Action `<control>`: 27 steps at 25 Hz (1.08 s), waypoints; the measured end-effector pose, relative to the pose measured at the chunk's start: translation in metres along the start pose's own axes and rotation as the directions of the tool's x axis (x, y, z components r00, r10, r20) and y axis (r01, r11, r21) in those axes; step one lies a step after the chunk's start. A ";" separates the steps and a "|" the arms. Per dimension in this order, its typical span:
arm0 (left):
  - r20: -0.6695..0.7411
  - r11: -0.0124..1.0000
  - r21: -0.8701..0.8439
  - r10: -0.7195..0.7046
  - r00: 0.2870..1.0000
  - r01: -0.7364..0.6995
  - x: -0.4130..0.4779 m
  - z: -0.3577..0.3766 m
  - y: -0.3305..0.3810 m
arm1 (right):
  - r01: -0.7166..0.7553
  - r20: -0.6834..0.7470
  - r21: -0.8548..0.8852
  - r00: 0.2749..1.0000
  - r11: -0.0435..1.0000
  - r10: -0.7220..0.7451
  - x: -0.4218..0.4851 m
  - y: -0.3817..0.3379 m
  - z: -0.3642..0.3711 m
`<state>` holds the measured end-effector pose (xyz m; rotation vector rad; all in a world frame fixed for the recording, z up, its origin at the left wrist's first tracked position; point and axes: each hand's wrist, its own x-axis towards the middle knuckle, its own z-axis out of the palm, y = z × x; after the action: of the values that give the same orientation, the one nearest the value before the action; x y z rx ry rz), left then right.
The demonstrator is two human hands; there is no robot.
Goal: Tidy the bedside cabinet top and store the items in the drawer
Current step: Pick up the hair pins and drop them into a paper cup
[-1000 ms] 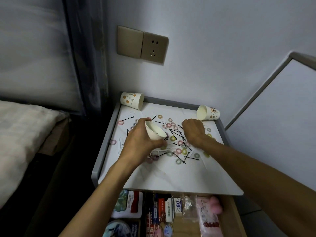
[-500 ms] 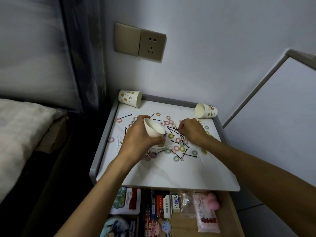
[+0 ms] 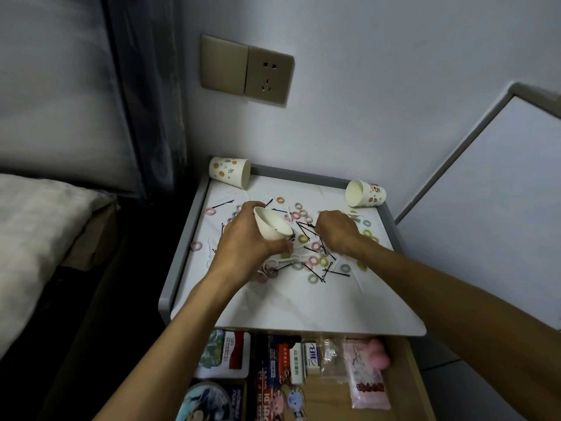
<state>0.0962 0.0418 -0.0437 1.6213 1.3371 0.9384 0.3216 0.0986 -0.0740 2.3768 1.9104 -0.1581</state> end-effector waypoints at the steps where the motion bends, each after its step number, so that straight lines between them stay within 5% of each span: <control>1: 0.000 1.000 0.000 0.001 1.000 -0.001 0.000 0.000 0.000 | 0.017 0.002 0.003 1.000 1.000 -0.017 -0.001 0.002 0.001; 4: 0.000 1.000 0.006 0.004 1.000 -0.004 0.001 0.000 0.000 | 0.118 -0.102 0.209 0.990 0.971 -0.099 -0.008 0.013 -0.005; 7: 0.005 1.000 0.029 0.009 1.000 -0.010 0.001 0.002 -0.003 | 0.309 -0.219 0.498 0.949 0.810 -0.227 -0.022 0.013 -0.034; 12: 0.021 0.998 0.067 0.017 1.000 -0.018 0.000 0.006 -0.002 | 0.533 -0.118 0.502 0.822 0.681 -0.557 -0.048 -0.026 -0.071; 15: 0.026 0.998 0.061 0.007 1.000 -0.009 -0.001 0.005 -0.001 | 0.546 -0.066 0.514 0.794 0.662 -0.604 -0.053 -0.041 -0.073; 18: 0.020 0.999 0.045 0.002 1.000 -0.003 -0.001 0.003 -0.002 | 0.454 -0.184 0.615 0.878 0.645 -0.442 -0.039 -0.030 -0.071; 21: 0.007 1.000 0.027 -0.006 1.000 0.006 0.000 0.001 -0.003 | 0.203 -0.134 0.523 0.979 0.828 -0.156 -0.016 -0.005 -0.049; 23: 0.004 0.999 0.035 -0.002 1.000 0.002 0.001 0.001 -0.003 | 0.026 -0.028 0.418 0.999 0.908 -0.015 -0.008 0.003 -0.026; 27: -0.002 1.000 0.020 0.003 1.000 -0.002 0.001 0.000 -0.003 | -0.045 -0.038 0.401 0.997 0.915 0.065 -0.004 -0.006 -0.004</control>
<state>0.0956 0.0434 -0.0462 1.6381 1.3499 0.9308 0.3151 0.0967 -0.0699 2.7061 1.9903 -0.5398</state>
